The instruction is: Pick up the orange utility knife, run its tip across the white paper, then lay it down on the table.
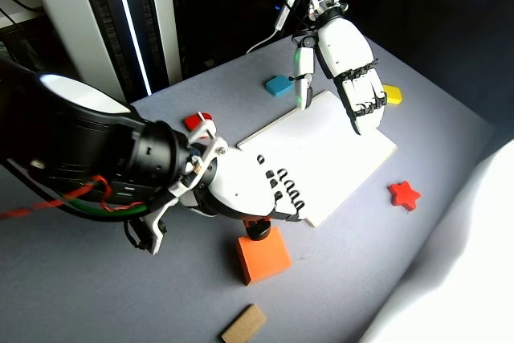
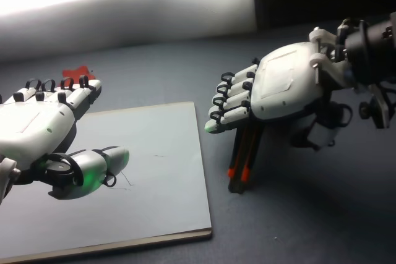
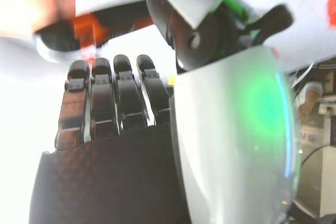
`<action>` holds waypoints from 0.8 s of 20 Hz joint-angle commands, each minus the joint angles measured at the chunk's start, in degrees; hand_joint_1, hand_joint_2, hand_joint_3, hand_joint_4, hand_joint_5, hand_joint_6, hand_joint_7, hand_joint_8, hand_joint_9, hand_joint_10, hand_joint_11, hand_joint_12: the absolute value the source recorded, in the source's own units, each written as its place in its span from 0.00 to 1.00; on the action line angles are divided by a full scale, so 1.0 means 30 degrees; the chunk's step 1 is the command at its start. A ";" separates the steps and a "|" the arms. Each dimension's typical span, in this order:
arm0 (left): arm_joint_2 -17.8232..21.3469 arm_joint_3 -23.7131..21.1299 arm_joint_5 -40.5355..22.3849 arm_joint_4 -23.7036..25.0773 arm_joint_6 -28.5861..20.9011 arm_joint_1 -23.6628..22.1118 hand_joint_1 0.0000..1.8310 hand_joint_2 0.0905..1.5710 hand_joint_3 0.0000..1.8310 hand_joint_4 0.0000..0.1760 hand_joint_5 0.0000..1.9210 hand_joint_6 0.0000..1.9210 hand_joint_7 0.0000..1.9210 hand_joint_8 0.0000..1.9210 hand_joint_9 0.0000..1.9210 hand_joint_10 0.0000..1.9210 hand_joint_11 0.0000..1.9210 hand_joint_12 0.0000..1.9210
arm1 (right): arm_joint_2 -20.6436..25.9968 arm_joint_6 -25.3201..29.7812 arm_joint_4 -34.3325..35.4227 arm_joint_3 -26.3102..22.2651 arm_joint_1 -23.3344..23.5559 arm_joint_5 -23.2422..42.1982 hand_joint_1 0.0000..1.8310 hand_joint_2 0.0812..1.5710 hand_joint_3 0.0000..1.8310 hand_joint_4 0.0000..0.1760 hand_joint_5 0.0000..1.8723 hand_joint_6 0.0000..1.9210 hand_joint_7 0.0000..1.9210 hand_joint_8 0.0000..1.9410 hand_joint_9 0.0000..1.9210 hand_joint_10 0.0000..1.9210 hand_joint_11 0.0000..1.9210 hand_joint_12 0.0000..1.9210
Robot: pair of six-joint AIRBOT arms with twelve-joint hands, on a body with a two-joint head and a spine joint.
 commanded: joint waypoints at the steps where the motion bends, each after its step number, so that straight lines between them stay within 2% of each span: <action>1: 0.0063 0.0016 -0.1426 0.1066 0.0057 -0.0095 0.11 0.82 0.00 0.00 0.00 0.00 0.06 0.00 0.07 0.00 0.00 0.29 | -0.0111 0.0006 0.0548 0.0117 0.0083 -0.0997 0.63 0.49 0.34 0.00 0.00 0.00 0.00 0.00 0.00 0.00 0.00 0.00; 8: -0.0128 0.0075 -0.1564 0.1068 0.0074 0.0048 0.10 0.82 0.00 0.00 0.00 0.00 0.05 0.00 0.05 0.00 0.00 0.28 | -0.1917 -0.0149 0.0567 0.1780 -0.0415 -0.1358 0.64 0.50 0.34 0.00 0.00 0.00 0.00 0.00 0.00 0.00 0.00 0.00; 10: -0.0245 0.0110 -0.1716 0.1068 0.0082 0.0024 0.11 0.82 0.00 0.00 0.00 0.00 0.05 0.00 0.05 0.00 0.00 0.29 | -0.2242 -0.0195 0.0581 0.1933 -0.0467 -0.1728 0.64 0.51 0.31 0.00 0.00 0.00 0.00 0.00 0.00 0.00 0.00 0.00; 16: -0.0443 0.0171 -0.1795 0.1068 0.0204 -0.0076 0.11 0.82 0.00 0.00 0.00 0.00 0.05 0.00 0.06 0.00 0.00 0.31 | -0.2792 -0.0403 0.0712 0.2029 -0.0885 -0.2874 0.64 0.51 0.32 0.00 0.00 0.00 0.00 0.00 0.00 0.00 0.00 0.00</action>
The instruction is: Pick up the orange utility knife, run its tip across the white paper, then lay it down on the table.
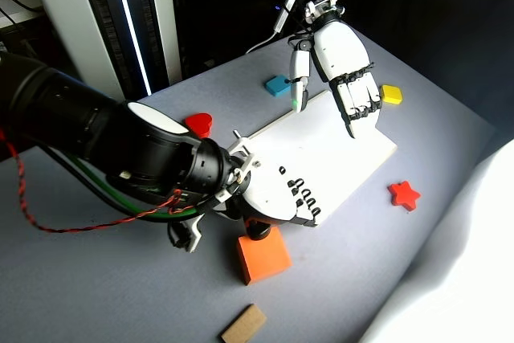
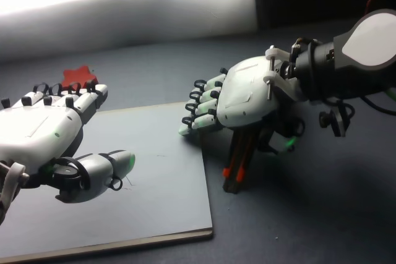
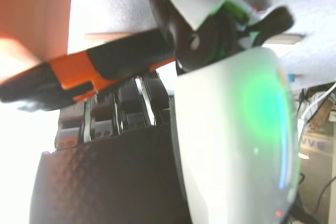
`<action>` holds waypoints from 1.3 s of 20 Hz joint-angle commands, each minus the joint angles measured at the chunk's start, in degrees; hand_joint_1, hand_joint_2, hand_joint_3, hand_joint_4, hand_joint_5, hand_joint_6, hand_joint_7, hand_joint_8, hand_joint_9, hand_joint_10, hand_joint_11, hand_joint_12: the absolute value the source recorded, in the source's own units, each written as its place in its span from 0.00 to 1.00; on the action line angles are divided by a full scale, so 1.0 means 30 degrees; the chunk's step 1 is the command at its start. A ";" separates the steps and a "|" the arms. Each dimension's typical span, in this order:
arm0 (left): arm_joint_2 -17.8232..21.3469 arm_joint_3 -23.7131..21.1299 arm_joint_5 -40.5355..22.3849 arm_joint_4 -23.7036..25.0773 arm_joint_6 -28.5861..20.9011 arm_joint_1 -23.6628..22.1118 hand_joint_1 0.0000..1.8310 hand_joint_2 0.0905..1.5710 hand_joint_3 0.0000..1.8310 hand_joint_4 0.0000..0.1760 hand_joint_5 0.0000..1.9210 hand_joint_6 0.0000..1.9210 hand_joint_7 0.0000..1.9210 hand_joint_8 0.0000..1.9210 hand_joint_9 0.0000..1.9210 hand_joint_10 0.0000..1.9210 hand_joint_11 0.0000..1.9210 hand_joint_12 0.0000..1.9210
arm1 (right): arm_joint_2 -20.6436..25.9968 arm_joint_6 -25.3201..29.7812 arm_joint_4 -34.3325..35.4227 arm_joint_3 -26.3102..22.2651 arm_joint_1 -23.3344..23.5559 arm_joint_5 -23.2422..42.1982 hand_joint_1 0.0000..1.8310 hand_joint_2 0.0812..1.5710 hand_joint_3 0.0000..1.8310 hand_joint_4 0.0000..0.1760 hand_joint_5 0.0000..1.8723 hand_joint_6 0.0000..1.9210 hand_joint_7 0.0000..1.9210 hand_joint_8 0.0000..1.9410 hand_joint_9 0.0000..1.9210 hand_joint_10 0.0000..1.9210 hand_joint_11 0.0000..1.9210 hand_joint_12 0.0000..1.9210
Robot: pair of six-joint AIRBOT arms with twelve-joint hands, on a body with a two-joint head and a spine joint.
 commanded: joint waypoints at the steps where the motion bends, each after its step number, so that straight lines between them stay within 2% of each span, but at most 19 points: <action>1: 0.0028 0.0091 -0.1501 0.1095 0.0073 -0.0207 0.10 0.82 0.00 0.00 0.00 0.00 0.05 0.00 0.06 0.00 0.00 0.31 | 0.0076 -0.0128 0.0428 0.0091 0.0047 -0.1000 0.64 0.52 0.32 0.00 0.00 0.00 0.00 0.00 0.00 0.00 0.00 0.00; 6: 0.0022 0.0087 -0.1486 0.0937 0.0080 -0.0182 0.12 0.82 0.00 0.00 0.01 0.00 0.06 0.00 0.06 0.00 0.00 0.29 | 0.0074 -0.0261 0.0430 0.0086 -0.0054 -0.1296 0.65 0.53 0.33 0.00 0.00 0.00 0.00 0.00 0.00 0.00 0.00 0.00; 10: 0.0024 0.0133 -0.1488 0.0893 0.0080 -0.0192 0.10 0.82 0.00 0.00 0.00 0.00 0.05 0.00 0.05 0.00 0.00 0.29 | 0.0137 -0.0361 0.0436 0.0025 -0.0079 -0.1397 0.65 0.60 0.36 0.00 0.00 0.00 0.00 0.00 0.00 0.00 0.00 0.00; 11: 0.0024 0.0135 -0.1488 0.0893 0.0080 -0.0192 0.10 0.82 0.00 0.00 0.00 0.00 0.05 0.00 0.05 0.00 0.00 0.29 | 0.0142 -0.0361 0.0436 0.0025 -0.0130 -0.1397 0.64 0.63 0.35 0.00 0.03 0.02 0.03 0.01 0.02 0.01 0.00 0.00; 12: 0.0026 0.0135 -0.1490 0.0893 0.0080 -0.0192 0.11 0.82 0.00 0.00 0.00 0.00 0.05 0.00 0.06 0.00 0.00 0.31 | 0.0142 -0.0361 0.0436 0.0017 -0.0211 -0.1481 0.65 0.64 0.27 0.00 0.02 0.36 0.07 0.28 0.00 0.38 0.00 0.35; 13: 0.0026 0.0135 -0.1496 0.0893 0.0080 -0.0199 0.11 0.82 0.00 0.00 0.00 0.00 0.05 0.00 0.06 0.00 0.00 0.31 | 0.0141 -0.0361 0.0436 0.0011 -0.0275 -0.1590 0.66 0.62 0.28 0.00 0.01 0.67 0.06 0.66 0.01 0.73 0.00 0.76; 14: 0.0024 0.0135 -0.1496 0.0893 0.0080 -0.0207 0.11 0.82 0.00 0.00 0.00 0.00 0.05 0.00 0.06 0.00 0.00 0.32 | 0.0139 -0.0361 0.0436 0.0000 -0.0296 -0.1669 0.57 0.76 0.21 0.00 0.21 0.86 0.21 0.93 0.08 0.95 0.00 0.95; 15: 0.0024 0.0135 -0.1496 0.0893 0.0080 -0.0215 0.11 0.82 0.00 0.00 0.00 0.00 0.05 0.00 0.05 0.00 0.00 0.32 | 0.0139 -0.0355 0.0438 -0.0006 -0.0298 -0.1720 0.56 0.73 0.29 0.00 0.25 0.92 0.27 0.99 0.16 0.99 0.04 0.99; 16: 0.0024 0.0135 -0.1498 0.0893 0.0080 -0.0216 0.11 0.82 0.00 0.00 0.00 0.00 0.05 0.00 0.04 0.00 0.00 0.29 | 0.0142 -0.0353 0.0438 -0.0004 -0.0281 -0.1743 0.59 0.59 0.51 0.00 0.30 0.98 0.37 1.00 0.34 1.00 0.24 1.00; 17: 0.0024 0.0136 -0.1519 0.0893 0.0082 -0.0216 0.11 0.82 0.00 0.00 0.00 0.00 0.05 0.00 0.04 0.00 0.00 0.28 | 0.0148 -0.0353 0.0438 -0.0002 -0.0245 -0.1758 0.62 0.43 0.72 0.00 0.41 0.98 0.47 1.00 0.51 1.00 0.38 1.00; 18: 0.0022 0.0138 -0.1536 0.0893 0.0084 -0.0216 0.10 0.82 0.00 0.00 0.00 0.00 0.04 0.00 0.04 0.00 0.00 0.28 | 0.0152 -0.0355 0.0438 -0.0004 -0.0226 -0.1758 0.75 0.47 0.65 0.00 0.72 1.00 0.79 1.00 0.82 1.00 0.70 1.00; 19: 0.0022 0.0142 -0.1553 0.0893 0.0105 -0.0216 0.10 0.82 0.00 0.00 0.00 0.00 0.05 0.00 0.04 0.00 0.00 0.30 | 0.0160 -0.0370 0.0438 -0.0006 -0.0163 -0.1756 0.84 0.43 0.71 0.51 0.87 1.00 0.96 1.00 0.96 1.00 0.94 1.00; 20: 0.0022 0.0148 -0.1555 0.0893 0.0115 -0.0216 0.10 0.82 0.00 0.00 0.01 0.00 0.05 0.00 0.04 0.00 0.00 0.30 | 0.0167 -0.0370 0.0438 -0.0006 -0.0100 -0.1758 0.90 0.39 0.74 0.85 0.90 1.00 0.99 1.00 0.99 1.00 0.99 1.00; 21: 0.0022 0.0152 -0.1557 0.0893 0.0117 -0.0216 0.10 0.82 0.00 0.00 0.00 0.00 0.04 0.00 0.04 0.00 0.00 0.30 | 0.0198 -0.0372 0.0438 -0.0019 0.0007 -0.1758 0.87 0.41 0.73 0.97 0.89 1.00 1.00 1.00 1.00 1.00 1.00 1.00; 24: 0.0022 0.0152 -0.1557 0.0893 0.0130 -0.0232 0.10 0.82 0.00 0.00 0.01 0.00 0.04 0.00 0.04 0.00 0.00 0.28 | 0.0427 -0.0359 0.0551 -0.0258 0.0332 -0.1793 0.83 0.52 0.58 1.00 0.89 1.00 1.00 1.00 1.00 1.00 1.00 1.00; 26: 0.0022 0.0194 -0.1555 0.0889 0.0126 -0.0251 0.11 0.82 0.00 0.00 0.01 0.00 0.05 0.00 0.05 0.00 0.00 0.29 | 0.0956 -0.0326 0.1106 -0.1108 0.0804 -0.2217 0.84 0.52 0.57 1.00 0.88 1.00 1.00 1.00 1.00 1.00 1.00 1.00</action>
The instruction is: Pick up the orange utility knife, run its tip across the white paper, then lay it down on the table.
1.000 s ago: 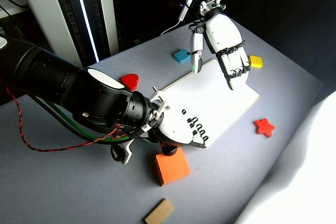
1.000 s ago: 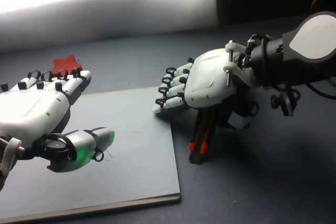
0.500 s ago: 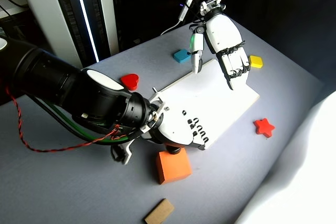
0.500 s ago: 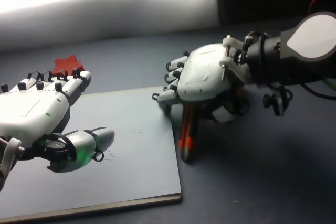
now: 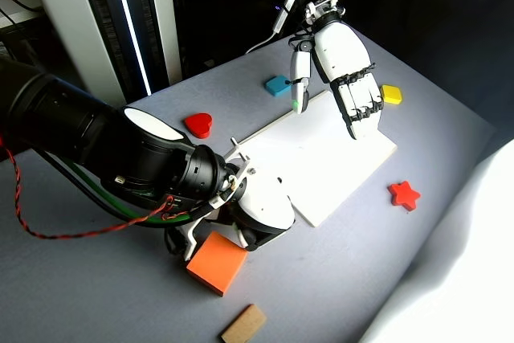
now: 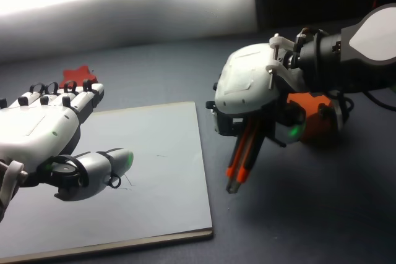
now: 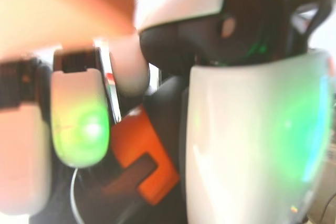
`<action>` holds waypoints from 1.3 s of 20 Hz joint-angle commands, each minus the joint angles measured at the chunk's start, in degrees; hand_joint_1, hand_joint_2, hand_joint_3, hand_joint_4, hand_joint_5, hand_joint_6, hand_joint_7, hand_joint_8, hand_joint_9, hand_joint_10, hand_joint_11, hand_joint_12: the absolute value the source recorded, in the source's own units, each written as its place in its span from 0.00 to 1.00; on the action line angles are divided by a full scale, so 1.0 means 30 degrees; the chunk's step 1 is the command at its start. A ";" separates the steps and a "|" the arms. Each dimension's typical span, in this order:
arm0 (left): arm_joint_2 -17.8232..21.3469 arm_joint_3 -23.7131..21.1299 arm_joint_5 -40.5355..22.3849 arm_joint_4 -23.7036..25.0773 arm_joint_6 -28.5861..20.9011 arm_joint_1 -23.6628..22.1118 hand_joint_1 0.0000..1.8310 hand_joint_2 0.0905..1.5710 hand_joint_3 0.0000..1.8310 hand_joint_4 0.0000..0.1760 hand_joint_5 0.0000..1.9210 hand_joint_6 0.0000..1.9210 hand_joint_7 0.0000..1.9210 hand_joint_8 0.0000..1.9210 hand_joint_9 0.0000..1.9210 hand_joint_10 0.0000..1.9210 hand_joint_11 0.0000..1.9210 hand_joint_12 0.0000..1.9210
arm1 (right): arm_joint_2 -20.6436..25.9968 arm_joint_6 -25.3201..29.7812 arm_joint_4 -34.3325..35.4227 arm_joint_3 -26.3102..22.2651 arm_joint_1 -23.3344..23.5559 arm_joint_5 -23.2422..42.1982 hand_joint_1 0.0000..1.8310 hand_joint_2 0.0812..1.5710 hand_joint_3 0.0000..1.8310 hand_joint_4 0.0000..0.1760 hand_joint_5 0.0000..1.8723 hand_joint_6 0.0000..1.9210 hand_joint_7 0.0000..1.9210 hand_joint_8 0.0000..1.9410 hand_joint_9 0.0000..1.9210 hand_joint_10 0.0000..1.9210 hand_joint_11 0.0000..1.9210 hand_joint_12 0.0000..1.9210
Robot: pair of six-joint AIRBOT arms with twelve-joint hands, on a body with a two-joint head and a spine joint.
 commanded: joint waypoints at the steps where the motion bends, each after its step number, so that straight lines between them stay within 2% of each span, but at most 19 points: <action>1: 0.0037 0.0142 -0.1502 0.1180 0.0053 -0.0191 0.11 0.82 0.00 0.00 0.01 0.00 0.05 0.00 0.05 0.00 0.00 0.29 | 0.0337 -0.0040 0.0789 -0.0274 0.0425 -0.0955 0.84 0.52 0.57 1.00 0.88 1.00 1.00 1.00 1.00 1.00 1.00 1.00; 4: 0.0039 0.0337 -0.1303 0.1167 -0.0121 -0.0135 0.11 0.82 0.00 0.00 0.00 0.00 0.04 0.00 0.04 0.00 0.00 0.28 | 0.0858 -0.0160 0.2148 -0.0855 0.0903 -0.0224 0.85 0.52 0.57 1.00 0.88 1.00 1.00 1.00 1.00 1.00 1.00 1.00; 5: 0.0039 0.0486 -0.1223 0.1003 -0.0184 -0.0116 0.10 0.82 0.00 0.00 0.00 0.00 0.04 0.00 0.04 0.00 0.00 0.27 | 0.1093 -0.2366 0.4984 -0.0872 0.1052 0.0687 0.85 0.52 0.57 1.00 0.87 1.00 1.00 1.00 1.00 1.00 1.00 1.00; 6: 0.0039 0.0599 -0.1208 0.0869 -0.0194 -0.0116 0.11 0.82 0.00 0.00 0.01 0.00 0.04 0.00 0.05 0.00 0.00 0.29 | 0.1192 -0.4874 0.7441 -0.0807 0.1061 0.1199 0.85 0.52 0.57 1.00 0.87 1.00 1.00 1.00 1.00 1.00 1.00 1.00; 9: 0.0069 0.1368 -0.1147 0.0527 -0.0369 -0.0095 0.12 0.82 0.00 0.00 0.01 0.00 0.06 0.00 0.06 0.00 0.00 0.32 | 0.1192 -1.5455 1.6959 -0.0071 0.0895 0.3012 0.85 0.53 0.57 1.00 0.85 1.00 0.99 1.00 1.00 1.00 1.00 1.00; 10: 0.0089 0.1538 -0.1105 0.0435 -0.0381 -0.0093 0.12 0.82 0.00 0.00 0.01 0.00 0.06 0.00 0.06 0.00 0.00 0.32 | 0.1152 -1.7546 1.8476 0.0024 0.0779 0.3300 0.85 0.53 0.57 1.00 0.85 1.00 0.99 1.00 1.00 1.00 1.00 1.00; 12: 0.0129 0.2157 -0.0925 0.0266 -0.0501 -0.0061 0.12 0.82 0.00 0.00 0.02 0.00 0.05 0.00 0.06 0.00 0.00 0.32 | 0.0944 -2.4017 2.2851 0.0307 0.0328 0.4520 0.85 0.53 0.56 1.00 0.86 1.00 0.99 1.00 1.00 1.00 1.00 1.00; 13: 0.0131 0.2375 -0.0855 0.0183 -0.0543 -0.0059 0.11 0.82 0.00 0.00 0.01 0.00 0.04 0.00 0.05 0.00 0.00 0.30 | 0.0870 -2.6098 2.4030 0.0347 0.0127 0.4956 0.84 0.53 0.57 1.00 0.83 1.00 0.98 1.00 1.00 1.00 1.00 1.00; 14: 0.0144 0.2732 -0.0799 0.0050 -0.0555 -0.0057 0.11 0.82 0.00 0.00 0.01 0.00 0.05 0.00 0.05 0.00 0.00 0.30 | 0.0700 -3.0015 2.6602 0.0393 -0.0291 0.5955 0.83 0.53 0.58 1.00 0.82 1.00 0.98 1.00 1.00 1.00 1.00 1.00; 15: 0.0169 0.2934 -0.0780 -0.0029 -0.0555 -0.0057 0.12 0.82 0.00 0.00 0.01 0.00 0.05 0.00 0.06 0.00 0.00 0.32 | 0.0442 -3.3195 2.8726 0.0530 -0.0681 0.7049 0.83 0.53 0.58 1.00 0.81 1.00 0.97 1.00 1.00 1.00 1.00 1.00; 16: 0.0199 0.3127 -0.0702 -0.0067 -0.0555 -0.0057 0.12 0.82 0.00 0.00 0.01 0.00 0.05 0.00 0.06 0.00 0.00 0.32 | 0.0146 -3.5407 2.9912 0.0798 -0.0940 0.8145 0.83 0.53 0.58 1.00 0.81 1.00 0.97 1.00 1.00 1.00 1.00 1.00; 18: 0.0283 0.3454 -0.0520 -0.0136 -0.0562 -0.0040 0.10 0.82 0.00 0.00 0.01 0.00 0.05 0.00 0.06 0.00 0.00 0.32 | -0.0643 -3.8562 3.1064 0.1665 -0.1435 1.0535 0.83 0.54 0.56 1.00 0.83 1.00 0.97 1.00 1.00 1.00 1.00 1.00; 20: 0.0417 0.3742 -0.0348 -0.0136 -0.0614 0.0046 0.11 0.82 0.00 0.00 0.01 0.00 0.05 0.00 0.06 0.00 0.00 0.32 | -0.1346 -4.1045 3.1333 0.2238 -0.1748 1.1885 0.82 0.55 0.56 1.00 0.84 1.00 0.97 1.00 1.00 1.00 1.00 1.00; 22: 0.0511 0.3884 -0.0199 -0.0136 -0.0667 0.0140 0.11 0.82 0.00 0.00 0.01 0.00 0.05 0.00 0.06 0.00 0.00 0.34 | -0.2083 -4.2093 3.1333 0.2788 -0.2075 1.3256 0.82 0.56 0.54 1.00 0.84 1.00 0.98 1.00 1.00 1.00 1.00 1.00; 25: 0.0574 0.4065 -0.0178 -0.0136 -0.0839 0.0365 0.12 0.82 0.00 0.00 0.02 0.00 0.05 0.00 0.07 0.00 0.00 0.33 | -0.3032 -4.2916 3.1323 0.3179 -0.2575 1.2836 0.82 0.57 0.54 1.00 0.83 1.00 0.97 1.00 1.00 1.00 1.00 1.00; 26: 0.0574 0.4140 -0.0150 -0.0136 -0.0914 0.0447 0.12 0.82 0.00 0.00 0.02 0.00 0.05 0.00 0.06 0.00 0.00 0.34 | -0.3798 -4.3598 3.1213 0.3899 -0.2694 1.3690 0.81 0.57 0.54 1.00 0.83 1.00 0.97 1.00 1.00 1.00 1.00 1.00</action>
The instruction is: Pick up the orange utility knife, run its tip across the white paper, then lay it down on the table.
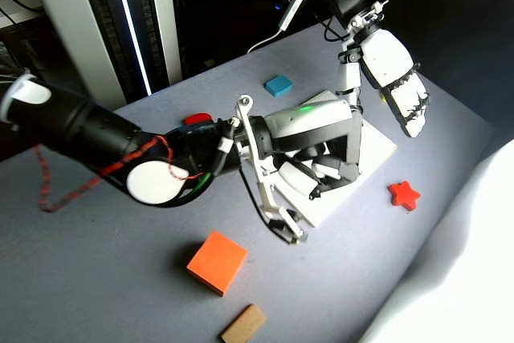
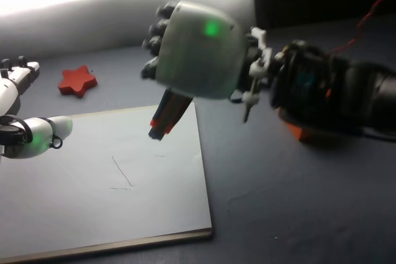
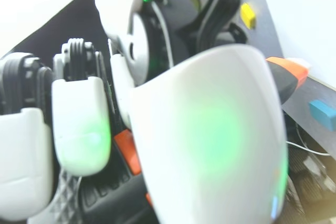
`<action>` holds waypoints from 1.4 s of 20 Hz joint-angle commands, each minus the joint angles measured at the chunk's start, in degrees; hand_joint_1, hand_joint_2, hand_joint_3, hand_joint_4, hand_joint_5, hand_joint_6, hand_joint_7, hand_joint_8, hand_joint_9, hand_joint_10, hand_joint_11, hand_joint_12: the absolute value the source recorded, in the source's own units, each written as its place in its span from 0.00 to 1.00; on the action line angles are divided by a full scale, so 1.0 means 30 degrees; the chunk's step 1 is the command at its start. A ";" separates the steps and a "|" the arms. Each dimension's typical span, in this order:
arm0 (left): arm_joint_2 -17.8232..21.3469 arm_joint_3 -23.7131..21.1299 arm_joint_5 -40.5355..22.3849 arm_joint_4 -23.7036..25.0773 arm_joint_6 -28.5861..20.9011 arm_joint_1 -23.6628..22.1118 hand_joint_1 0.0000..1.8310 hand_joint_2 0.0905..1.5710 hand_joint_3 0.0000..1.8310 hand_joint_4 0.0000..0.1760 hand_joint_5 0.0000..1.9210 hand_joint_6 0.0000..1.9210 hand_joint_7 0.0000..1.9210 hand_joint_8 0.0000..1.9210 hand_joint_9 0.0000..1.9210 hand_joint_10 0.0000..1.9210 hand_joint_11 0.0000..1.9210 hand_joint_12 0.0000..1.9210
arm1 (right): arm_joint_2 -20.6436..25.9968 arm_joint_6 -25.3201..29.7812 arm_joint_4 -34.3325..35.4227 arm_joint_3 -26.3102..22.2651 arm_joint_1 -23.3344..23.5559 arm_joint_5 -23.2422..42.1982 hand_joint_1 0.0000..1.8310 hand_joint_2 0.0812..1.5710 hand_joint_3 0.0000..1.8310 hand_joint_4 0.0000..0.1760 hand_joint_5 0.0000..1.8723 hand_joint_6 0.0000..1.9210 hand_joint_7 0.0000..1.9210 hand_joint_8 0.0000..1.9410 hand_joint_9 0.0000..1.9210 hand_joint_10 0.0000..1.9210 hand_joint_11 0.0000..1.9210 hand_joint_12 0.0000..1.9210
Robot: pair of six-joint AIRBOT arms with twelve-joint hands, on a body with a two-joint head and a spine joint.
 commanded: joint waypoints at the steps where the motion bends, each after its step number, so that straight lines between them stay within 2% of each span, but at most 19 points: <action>1: 0.0231 0.0169 -0.1531 0.0943 -0.0091 -0.0037 0.11 0.82 0.00 0.00 0.01 0.00 0.05 0.00 0.07 0.00 0.00 0.34 | -0.0261 -0.0978 0.0847 0.0419 0.0223 0.3157 0.82 0.56 0.53 1.00 0.84 1.00 0.97 1.00 1.00 1.00 1.00 1.00; 5: 0.0235 0.0399 -0.1489 0.0943 -0.0217 0.0144 0.12 0.82 0.00 0.00 0.02 0.00 0.05 0.00 0.06 0.00 0.00 0.35 | -0.2352 -0.3174 0.0269 0.2597 0.0152 0.5199 0.82 0.56 0.54 1.00 0.85 1.00 0.97 1.00 1.00 1.00 1.00 1.00; 8: 0.0243 0.0479 -0.1489 0.0943 -0.0207 0.0161 0.11 0.82 0.00 0.00 0.01 0.00 0.05 0.00 0.07 0.00 0.00 0.36 | -0.3359 -0.3254 -0.0108 0.3870 -0.0142 0.4939 0.83 0.57 0.53 1.00 0.85 1.00 0.98 1.00 1.00 1.00 1.00 1.00; 14: 0.0233 0.0452 -0.1489 0.0941 -0.0165 0.0171 0.11 0.82 0.00 0.00 0.01 0.00 0.06 0.00 0.08 0.00 0.00 0.37 | -0.5084 -0.3438 -0.0117 0.6271 -0.0679 0.6299 0.81 0.57 0.54 1.00 0.85 1.00 0.96 1.00 1.00 1.00 1.00 1.00; 17: 0.0224 0.0532 -0.1489 0.0941 -0.0160 0.0188 0.11 0.82 0.00 0.00 0.01 0.00 0.06 0.00 0.08 0.00 0.00 0.39 | -0.5490 -0.3432 -0.0117 0.6789 -0.0843 0.6239 0.82 0.57 0.54 1.00 0.86 1.00 0.96 1.00 1.00 1.00 1.00 1.00; 19: 0.0224 0.0553 -0.1491 0.0941 -0.0146 0.0217 0.12 0.82 0.00 0.00 0.01 0.00 0.05 0.00 0.08 0.00 0.00 0.37 | -0.5536 -0.3401 -0.0587 0.6838 -0.1036 0.5966 0.81 0.57 0.55 1.00 0.83 1.00 0.96 1.00 1.00 1.00 1.00 1.00; 22: 0.0222 0.0553 -0.1493 0.0941 -0.0173 0.0238 0.11 0.82 0.00 0.00 0.01 0.00 0.06 0.00 0.08 0.00 0.00 0.36 | -0.5630 -0.3428 -0.0799 0.6842 -0.1557 0.6316 0.84 0.56 0.54 1.00 0.87 1.00 0.98 1.00 1.00 1.00 1.00 1.00; 28: 0.0222 0.0546 -0.1552 0.0941 -0.0213 0.0188 0.12 0.82 0.00 0.00 0.02 0.00 0.06 0.00 0.08 0.00 0.00 0.37 | -0.4921 -0.3304 -0.1418 0.6670 -0.2188 0.6742 0.83 0.57 0.52 1.00 0.88 1.00 0.99 1.00 1.00 1.00 1.00 1.00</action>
